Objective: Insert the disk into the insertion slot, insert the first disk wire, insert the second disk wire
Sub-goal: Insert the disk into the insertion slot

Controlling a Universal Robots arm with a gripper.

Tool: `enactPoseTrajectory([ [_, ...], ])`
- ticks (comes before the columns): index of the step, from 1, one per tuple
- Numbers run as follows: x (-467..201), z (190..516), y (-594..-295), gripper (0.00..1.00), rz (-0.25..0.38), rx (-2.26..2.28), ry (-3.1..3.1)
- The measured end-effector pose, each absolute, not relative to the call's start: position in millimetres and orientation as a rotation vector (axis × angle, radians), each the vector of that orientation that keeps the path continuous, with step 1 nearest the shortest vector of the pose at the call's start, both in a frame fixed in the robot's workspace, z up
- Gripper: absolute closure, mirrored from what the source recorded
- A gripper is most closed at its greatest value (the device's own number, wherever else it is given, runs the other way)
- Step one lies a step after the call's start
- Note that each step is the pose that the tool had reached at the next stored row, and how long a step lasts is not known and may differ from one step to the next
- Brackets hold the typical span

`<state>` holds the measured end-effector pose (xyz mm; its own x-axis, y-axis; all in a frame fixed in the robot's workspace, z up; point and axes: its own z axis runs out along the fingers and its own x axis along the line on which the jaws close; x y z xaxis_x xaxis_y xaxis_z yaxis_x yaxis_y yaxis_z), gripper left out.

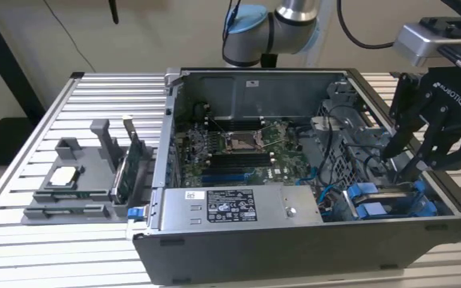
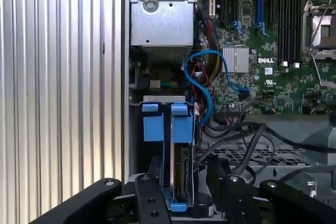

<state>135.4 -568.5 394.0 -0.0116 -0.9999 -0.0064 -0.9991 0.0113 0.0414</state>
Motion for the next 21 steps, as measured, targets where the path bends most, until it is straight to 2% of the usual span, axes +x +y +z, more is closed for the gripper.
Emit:
enactPoseTrajectory([
  [6,130.6,398.3,-565.7,0.53,-0.05,2.193,-2.218],
  [21,123.2,392.8,-555.0,0.53,0.008,2.29,-2.183],
])
